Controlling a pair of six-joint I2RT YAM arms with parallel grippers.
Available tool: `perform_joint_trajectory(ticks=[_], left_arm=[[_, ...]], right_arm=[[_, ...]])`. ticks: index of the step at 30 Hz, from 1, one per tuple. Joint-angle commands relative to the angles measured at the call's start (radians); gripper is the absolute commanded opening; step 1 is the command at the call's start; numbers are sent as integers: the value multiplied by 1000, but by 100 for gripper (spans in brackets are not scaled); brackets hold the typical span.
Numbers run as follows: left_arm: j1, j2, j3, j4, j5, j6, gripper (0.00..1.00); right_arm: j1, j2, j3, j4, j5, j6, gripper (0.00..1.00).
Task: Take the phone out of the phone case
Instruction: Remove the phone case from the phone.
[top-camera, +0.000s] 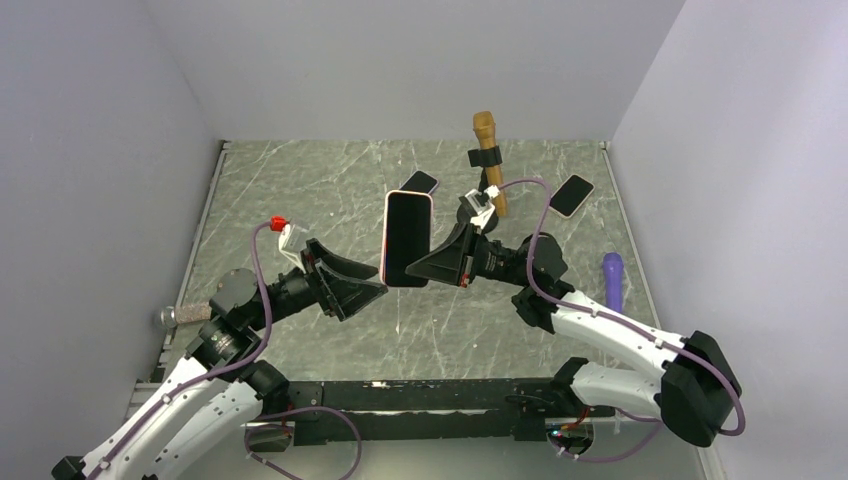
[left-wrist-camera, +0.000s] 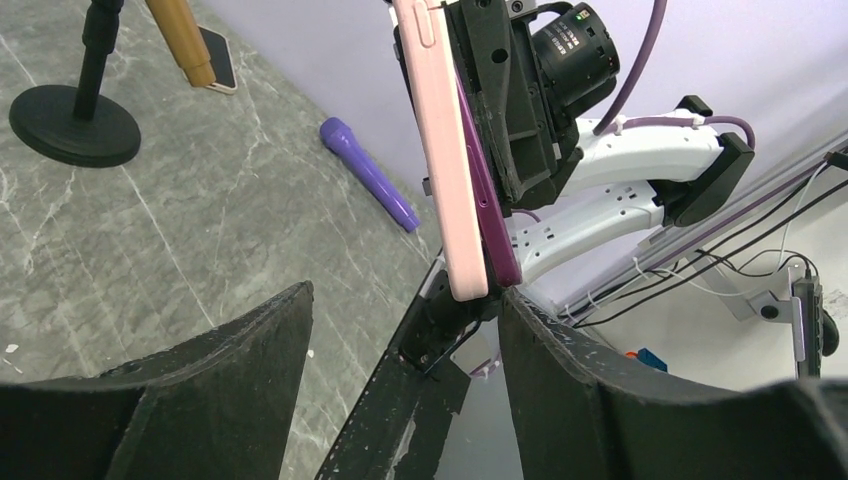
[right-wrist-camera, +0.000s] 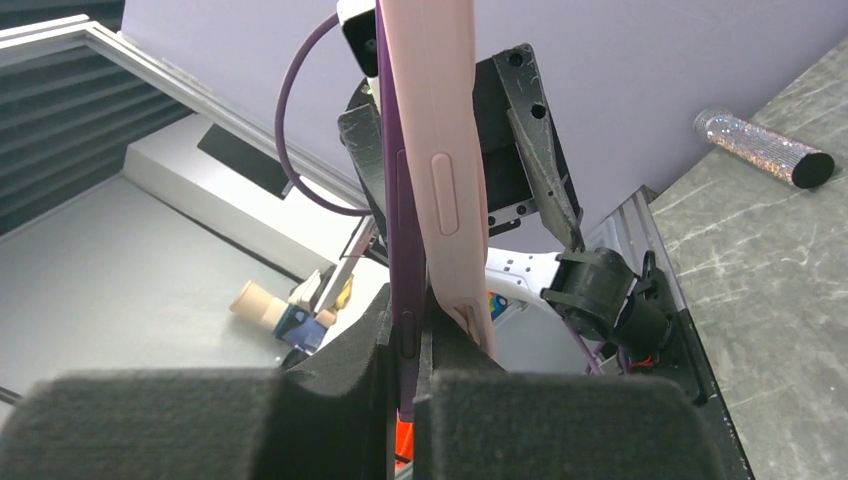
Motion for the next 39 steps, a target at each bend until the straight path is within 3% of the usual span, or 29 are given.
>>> perform_joint_trajectory(ticks=[1,28,34,35,36,37,39], left_arm=[[3,16,1,57,-3,-18,71],[3,129,50,88,-22,-62,49],[4,127,58,24,-66,-53,27],[6,124,59,3,-84,-53,21],[8,120,61,-28,-109,-53,9],[10,112,68,-87,-160,-57,0],[18,90,74,-214,-314,-69,0]], right_arm=[[1,3,10,145,-22,19,0],[21,46,-22,203,-22,26,0],[22,45,-24,195,-18,21,0],[21,46,-24,194,-19,19,0],[23,47,-25,190,-17,16,0],[23,47,-27,185,-16,12,0],[26,42,-27,168,-11,1,0]])
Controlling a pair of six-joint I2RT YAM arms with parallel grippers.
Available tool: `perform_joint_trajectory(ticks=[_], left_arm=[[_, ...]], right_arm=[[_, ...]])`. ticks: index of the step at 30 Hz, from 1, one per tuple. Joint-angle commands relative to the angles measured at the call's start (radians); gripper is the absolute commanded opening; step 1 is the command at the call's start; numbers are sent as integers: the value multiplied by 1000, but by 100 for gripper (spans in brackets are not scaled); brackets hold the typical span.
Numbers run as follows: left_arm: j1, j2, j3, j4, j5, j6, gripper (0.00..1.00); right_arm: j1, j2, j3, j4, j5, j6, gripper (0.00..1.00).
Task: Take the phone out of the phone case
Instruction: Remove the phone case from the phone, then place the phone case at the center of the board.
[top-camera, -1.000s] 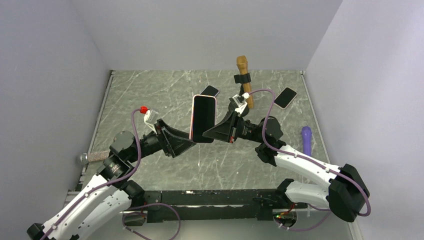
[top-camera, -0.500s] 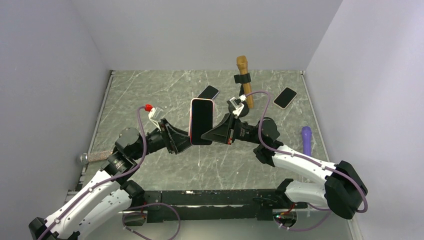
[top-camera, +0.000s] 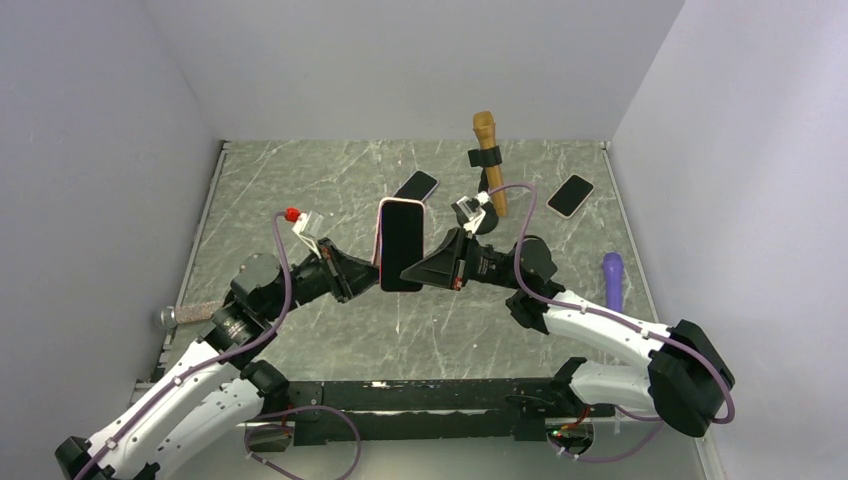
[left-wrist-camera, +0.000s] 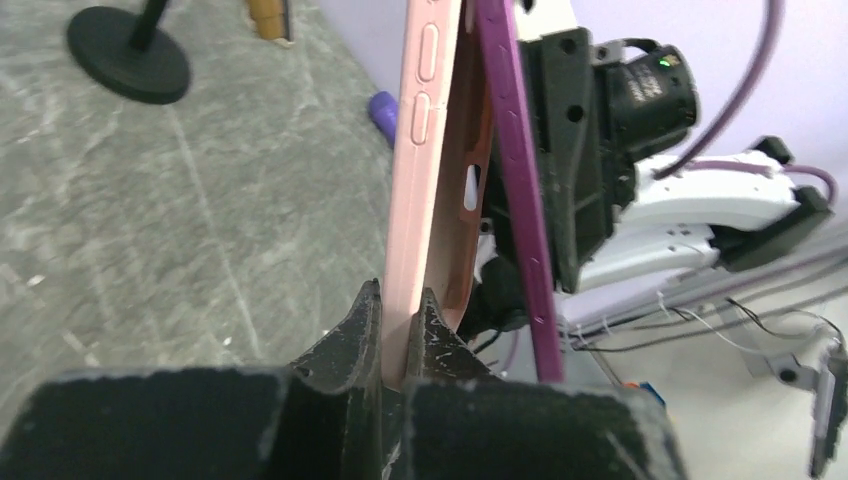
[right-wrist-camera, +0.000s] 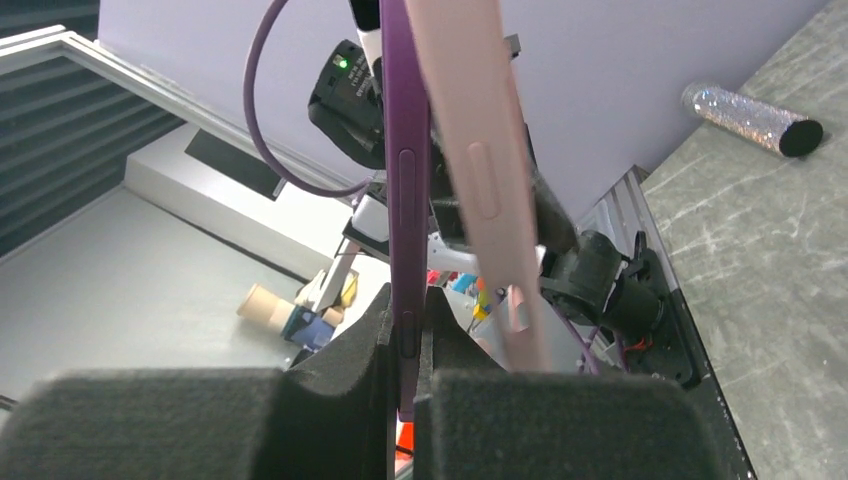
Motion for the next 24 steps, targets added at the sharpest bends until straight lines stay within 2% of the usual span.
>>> perform_joint_trajectory(ticks=[1,3,6,10,14,18,24], left_arm=[[25,-43,42,-246,-313,-16,0],[48,-69,24,-328,-383,-23,0],[103,-98,-17,-353,-388,-37,0],[171,-68,-65,-321,-314,-46,0],[257,94,-58,-391,-233,-23,0],[381,259,-52,-385,-153,94,0],[583,562,144,-352,-91,267,0]], right_arm=[[17,-22,11,90,-12,-23,0],[21,-32,13,70,-10,-34,0],[25,-45,19,39,-13,-52,0],[30,-53,16,15,-6,-72,0],[28,-99,29,-150,32,-159,0],[28,-155,46,-288,62,-250,0],[28,-190,36,-346,74,-286,0]])
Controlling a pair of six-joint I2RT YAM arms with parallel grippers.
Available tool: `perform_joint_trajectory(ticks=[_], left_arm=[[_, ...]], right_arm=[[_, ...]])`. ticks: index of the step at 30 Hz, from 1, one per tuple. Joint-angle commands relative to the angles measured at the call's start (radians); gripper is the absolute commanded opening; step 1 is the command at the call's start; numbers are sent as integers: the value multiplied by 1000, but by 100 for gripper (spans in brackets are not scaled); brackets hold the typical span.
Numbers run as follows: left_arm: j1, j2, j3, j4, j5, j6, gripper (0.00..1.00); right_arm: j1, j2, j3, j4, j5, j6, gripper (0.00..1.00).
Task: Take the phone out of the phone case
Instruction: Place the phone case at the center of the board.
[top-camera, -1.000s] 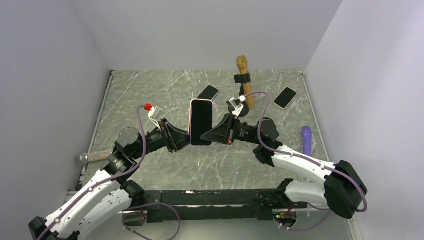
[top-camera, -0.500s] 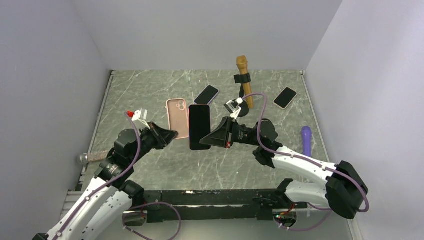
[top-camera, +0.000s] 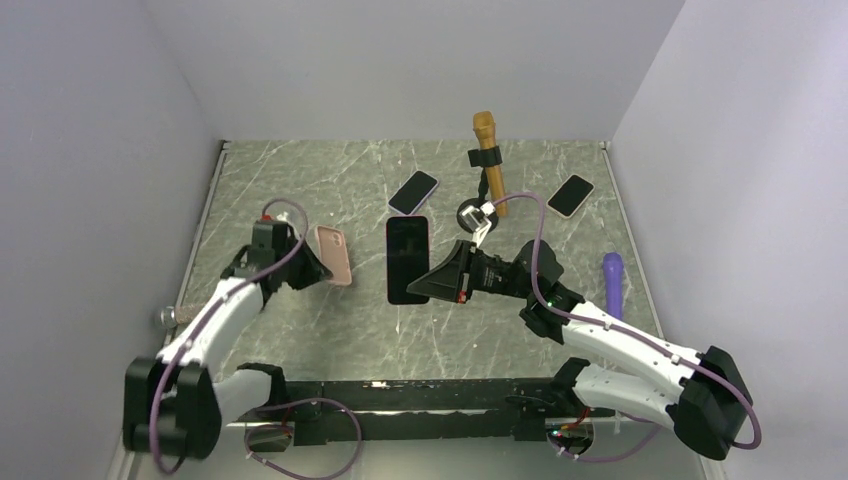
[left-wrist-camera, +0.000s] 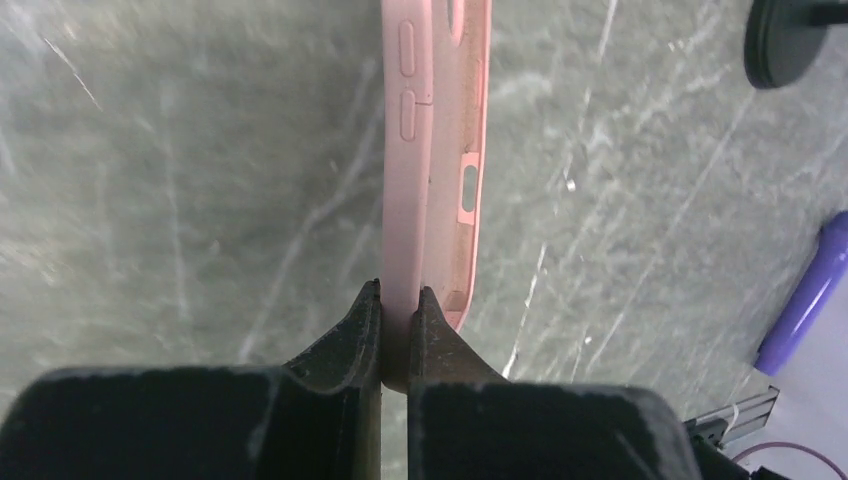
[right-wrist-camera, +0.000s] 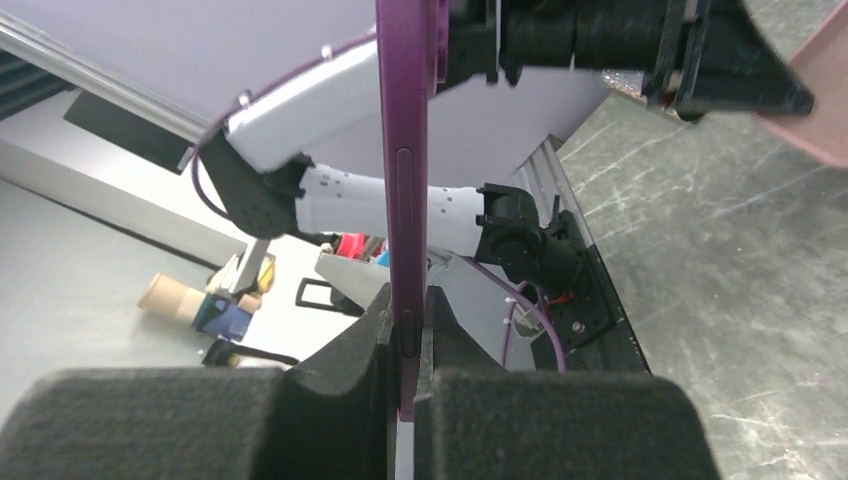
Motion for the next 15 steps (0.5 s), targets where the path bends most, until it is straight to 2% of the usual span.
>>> perform_joint_trajectory(ticks=[1,3,4,8,11,15], left_arm=[[123,217,215,58,105,176,0],[176,366,342,17,151,217,0],[215,467,406,7,216,232,0],[338,682,586,16,333,204,0],[397,737,626,131,367,106,0],[425,774,648,266,307,-33,0]], right_arm=[[5,-34,35,4,25,-53,0],[4,-31,32,9,19,-49,0],[5,-33,32,11,15,-49,0],[3,-42,30,0,13,-54,0],[2,-57,33,-32,21,-70,0],[2,-70,52,-75,26,-89,0]])
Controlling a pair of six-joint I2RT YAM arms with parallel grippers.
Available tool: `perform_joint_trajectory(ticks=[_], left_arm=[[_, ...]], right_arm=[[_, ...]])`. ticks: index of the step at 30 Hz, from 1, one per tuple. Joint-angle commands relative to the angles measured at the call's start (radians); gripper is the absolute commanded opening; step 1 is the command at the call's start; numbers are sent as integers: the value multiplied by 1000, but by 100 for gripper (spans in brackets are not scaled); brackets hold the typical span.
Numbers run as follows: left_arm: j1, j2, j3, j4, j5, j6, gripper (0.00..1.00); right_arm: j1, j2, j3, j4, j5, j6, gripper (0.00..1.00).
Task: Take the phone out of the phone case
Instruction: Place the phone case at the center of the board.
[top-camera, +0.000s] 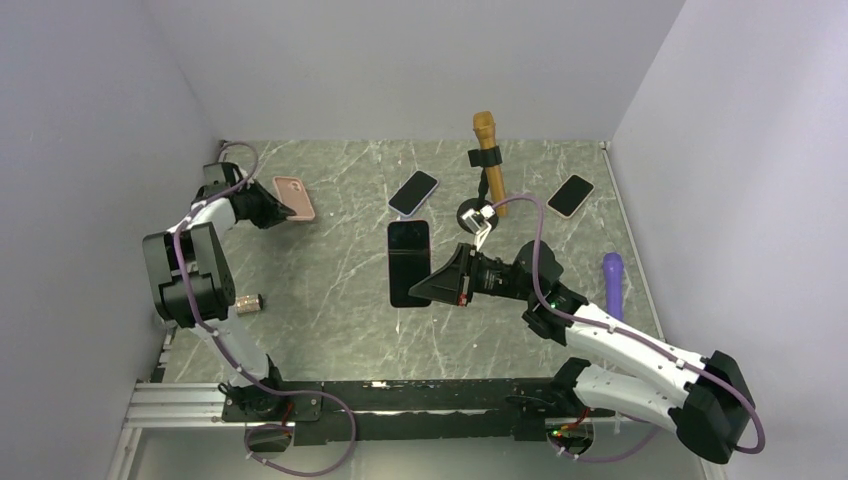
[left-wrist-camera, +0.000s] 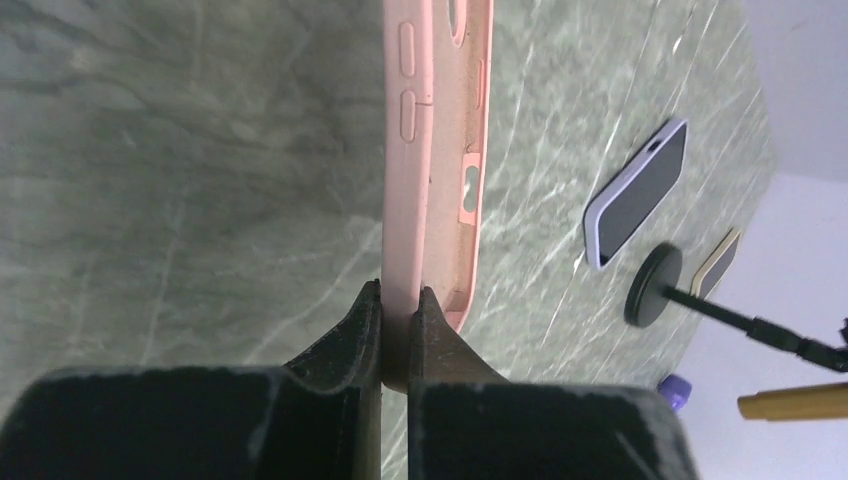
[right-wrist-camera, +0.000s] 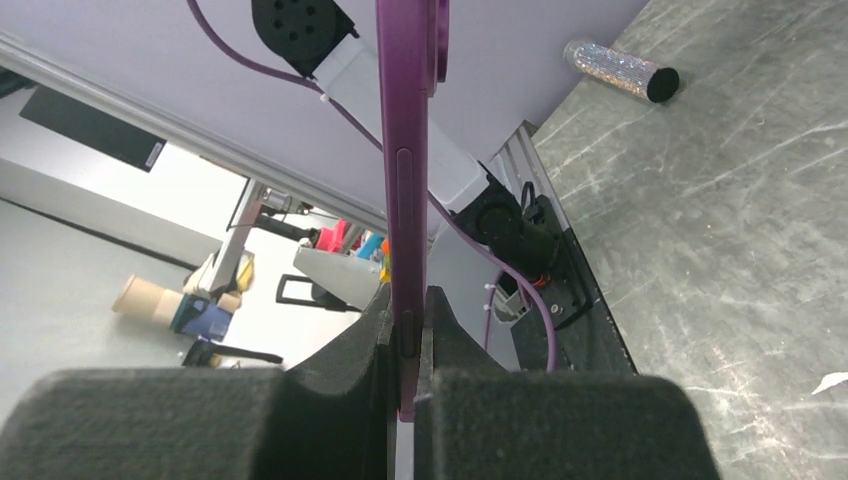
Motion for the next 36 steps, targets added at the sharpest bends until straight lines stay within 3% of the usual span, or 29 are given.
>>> perform_joint_trajectory(ticks=[1,13,20,24,30,32,34,36], left_arm=[[22,15,57,202,8,-171,0],[1,162,13,546,-267,-723,0],[-85,238,154,496,-412,-815,0],[-104,323,243,525,-398,-870,0],[-124,400,452,385,-371,-713,0],[-128,424,458,401,-348,-730,0],[-131,433,394,496,-329,-807,5],[-135,452,355,574,-301,-862,35]], right_arm=[[2,-44,56,24,14,-33,0],[3,-71,59,-57,46,-48,0],[1,-75,68,-105,62,-63,0],[1,-63,82,-106,52,-56,0],[1,-84,78,-134,80,-65,0],[1,-76,86,-136,75,-71,0],[1,-69,86,-131,71,-69,0],[0,-65,82,-117,68,-60,0]])
